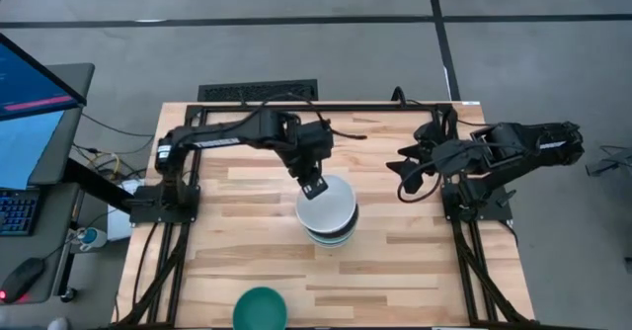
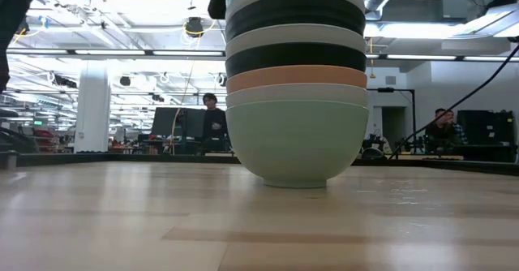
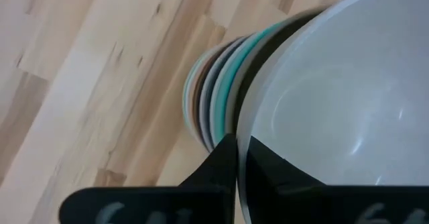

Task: Nest bowls inside each other
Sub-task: Stack the white bowl on the gray bowl

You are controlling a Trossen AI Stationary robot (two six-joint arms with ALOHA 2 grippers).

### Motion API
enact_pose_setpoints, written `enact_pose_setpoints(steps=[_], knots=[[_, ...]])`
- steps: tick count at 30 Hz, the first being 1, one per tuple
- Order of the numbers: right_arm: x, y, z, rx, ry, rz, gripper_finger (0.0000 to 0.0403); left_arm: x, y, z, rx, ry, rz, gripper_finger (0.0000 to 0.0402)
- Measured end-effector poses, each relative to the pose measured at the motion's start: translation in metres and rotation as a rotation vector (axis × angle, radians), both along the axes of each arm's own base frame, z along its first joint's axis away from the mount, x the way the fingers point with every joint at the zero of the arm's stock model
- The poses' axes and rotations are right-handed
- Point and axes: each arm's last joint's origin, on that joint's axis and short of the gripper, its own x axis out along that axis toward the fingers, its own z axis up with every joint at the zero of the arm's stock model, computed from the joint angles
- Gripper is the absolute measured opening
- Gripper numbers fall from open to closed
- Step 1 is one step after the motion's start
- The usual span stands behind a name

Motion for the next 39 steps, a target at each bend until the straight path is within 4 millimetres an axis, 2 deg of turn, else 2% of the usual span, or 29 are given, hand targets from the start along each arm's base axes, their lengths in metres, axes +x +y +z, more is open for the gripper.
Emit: enact_pose_setpoints(steps=[8, 17, 30, 33, 39], knots=[[-0.008, -0.002, -0.006, -0.01, 0.074, -0.059, 0.0306, 0.004, -0.002, -0.004, 0.019, 0.007, 0.0, 0.0], [-0.008, -0.002, -0.006, -0.026, 0.075, -0.068, 0.0306, 0.011, -0.001, 0.0, 0.028, -0.078, 0.012, 0.0], [-0.008, -0.003, -0.006, -0.023, 0.073, -0.076, 0.0306, 0.01, -0.002, -0.001, 0.006, -0.062, 0.048, 0.0], [-0.007, -0.005, -0.006, -0.023, 0.072, -0.092, 0.0306, 0.01, -0.002, -0.001, -0.021, -0.041, 0.105, 0.0008], [-0.006, -0.014, -0.006, -0.02, 0.073, -0.141, 0.0306, 0.007, -0.001, -0.003, 0.053, -0.017, 0.068, 0.0043]])
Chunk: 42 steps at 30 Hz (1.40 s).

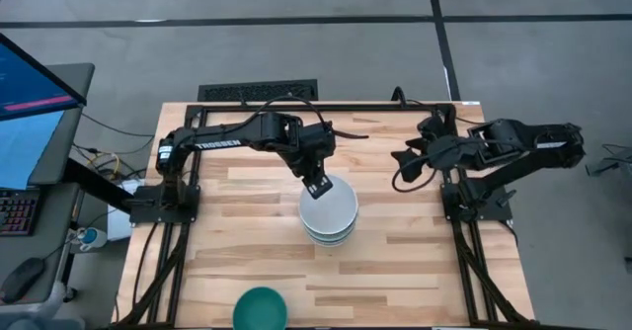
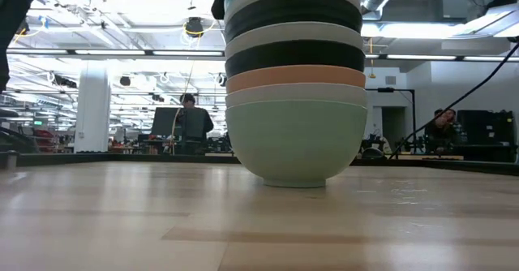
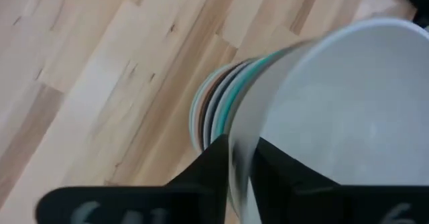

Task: Nest bowls inside each other
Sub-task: Stack the white bowl on the gray bowl, then stack the green bowl on the white bowl

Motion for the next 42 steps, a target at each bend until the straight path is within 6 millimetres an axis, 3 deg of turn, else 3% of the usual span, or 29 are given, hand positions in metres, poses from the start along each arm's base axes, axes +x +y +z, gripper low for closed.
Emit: enact_pose_setpoints(steps=[13, 18, 24, 28, 30, 35, 42], knots=[[0.002, -0.019, 0.0, -0.004, 0.006, -0.101, 0.0306, -0.003, 0.001, 0.0, 0.004, 0.017, -0.032, 0.016], [0.002, -0.026, 0.0, -0.009, 0.025, -0.109, 0.0306, -0.012, 0.001, 0.023, 0.075, -0.054, -0.049, 0.0171], [0.002, -0.035, -0.001, 0.027, 0.034, -0.127, 0.0306, -0.043, -0.002, 0.071, 0.259, -0.112, -0.076, 0.017], [0.002, -0.037, -0.001, 0.017, 0.041, -0.123, 0.0306, -0.073, -0.007, 0.077, 0.357, 0.038, -0.089, 0.0169], [0.002, -0.037, -0.001, 0.017, 0.042, -0.123, 0.0306, -0.076, -0.011, 0.076, 0.391, 0.033, -0.076, 0.0169], [0.002, -0.037, -0.001, 0.013, 0.045, -0.118, 0.0306, -0.098, -0.026, 0.057, 0.331, 0.112, -0.13, 0.0169], [0.002, -0.034, -0.001, 0.001, 0.053, -0.09, 0.0306, -0.143, -0.048, -0.023, 0.059, 0.443, -0.206, 0.0169]])
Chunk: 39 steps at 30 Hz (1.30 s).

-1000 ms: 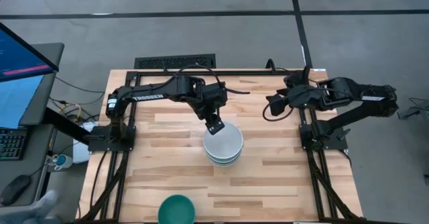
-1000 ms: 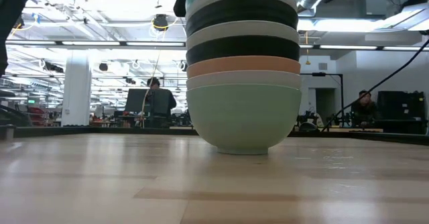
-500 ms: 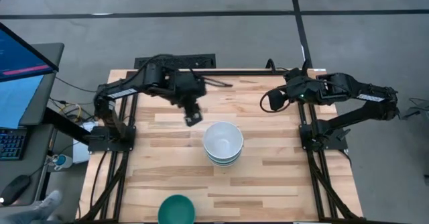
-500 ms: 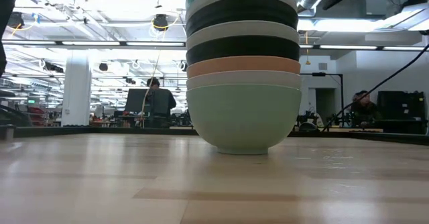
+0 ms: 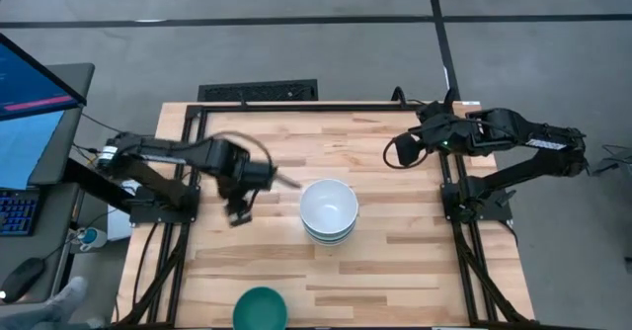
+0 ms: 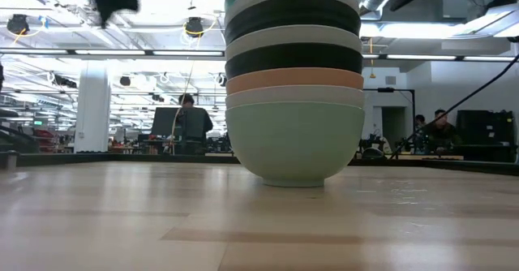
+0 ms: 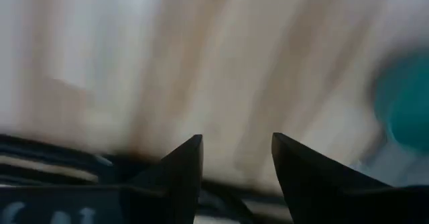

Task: Nest bowls inside each other
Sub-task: Stack the green bowl on the white bowl

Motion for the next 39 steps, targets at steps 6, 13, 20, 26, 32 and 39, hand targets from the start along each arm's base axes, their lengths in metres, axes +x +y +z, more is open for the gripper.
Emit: enact_pose_setpoints(steps=[6, 13, 20, 26, 32, 39], knots=[[0.0, 0.0, 0.0, -0.014, 0.012, 0.021, 0.0306, -0.019, -0.041, -0.046, -0.226, -0.003, -0.071, 0.0169], [0.0, 0.002, 0.0, -0.014, 0.011, 0.032, 0.0306, -0.015, -0.096, -0.079, -0.416, -0.187, -0.136, 0.0169], [0.0, 0.004, 0.0, -0.014, 0.011, 0.041, 0.0306, -0.025, -0.135, -0.102, -0.517, -0.275, -0.104, 0.0169], [0.0, 0.005, 0.0, -0.014, 0.011, 0.045, 0.0306, -0.037, -0.151, -0.113, -0.414, -0.351, -0.006, 0.0169], [0.0, 0.005, 0.0, -0.013, 0.01, 0.044, 0.0306, -0.038, -0.161, -0.136, -0.36, -0.3, 0.09, 0.0169], [0.0, 0.005, 0.0, -0.013, 0.008, 0.044, 0.0306, -0.026, -0.174, -0.151, -0.392, -0.329, 0.105, 0.0169]])
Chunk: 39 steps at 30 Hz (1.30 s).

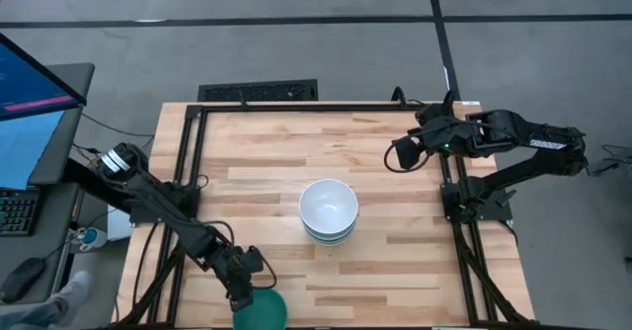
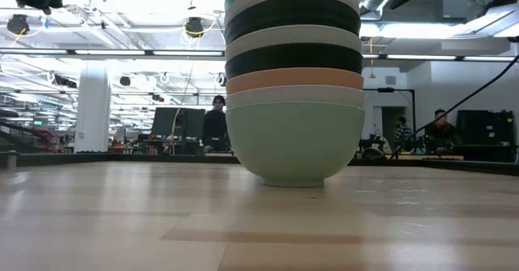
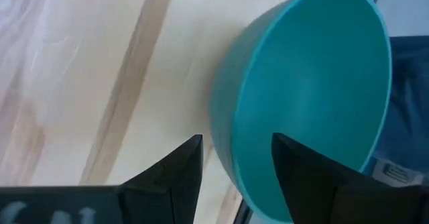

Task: Nest bowls inside each other
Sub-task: Stack the green bowl on the white bowl

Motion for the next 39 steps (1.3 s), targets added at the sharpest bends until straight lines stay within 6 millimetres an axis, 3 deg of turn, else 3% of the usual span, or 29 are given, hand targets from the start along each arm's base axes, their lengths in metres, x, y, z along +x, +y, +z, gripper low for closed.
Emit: enact_pose_setpoints(steps=[5, 15, 18, 21, 23, 26, 33, 35, 39], knots=[[0.0, 0.0, 0.0, 0.004, -0.001, 0.003, 0.0306, 0.002, -0.001, -0.006, 0.046, -0.013, 0.016, 0.0169], [0.0, 0.002, -0.001, 0.061, 0.01, 0.058, 0.0306, 0.008, -0.004, -0.04, 0.134, 0.075, 0.026, 0.0162], [0.0, 0.003, -0.001, 0.064, 0.021, 0.081, 0.0306, 0.013, 0.001, -0.042, 0.091, 0.123, 0.014, 0.012], [0.0, 0.003, -0.002, 0.049, 0.036, 0.105, 0.0306, 0.021, 0.013, -0.033, 0.072, 0.116, 0.014, 0.0041], [0.0, 0.003, -0.002, 0.043, 0.042, 0.113, 0.0306, 0.028, 0.024, -0.02, 0.059, 0.101, 0.037, 0.0013], [-0.001, 0.003, -0.002, 0.031, 0.056, 0.128, 0.0306, 0.035, 0.049, 0.012, 0.072, 0.075, 0.09, 0.0005], [-0.006, 0.003, -0.002, 0.044, 0.073, 0.153, 0.0306, 0.042, 0.125, 0.144, 0.081, -0.134, 0.282, 0.0002], [-0.008, 0.003, -0.001, 0.042, 0.065, 0.155, 0.0306, 0.045, 0.143, 0.177, 0.098, -0.194, 0.331, 0.0001], [-0.011, 0.003, 0.001, 0.039, 0.049, 0.154, 0.0306, 0.069, 0.168, 0.226, 0.136, -0.295, 0.362, 0.0001]])
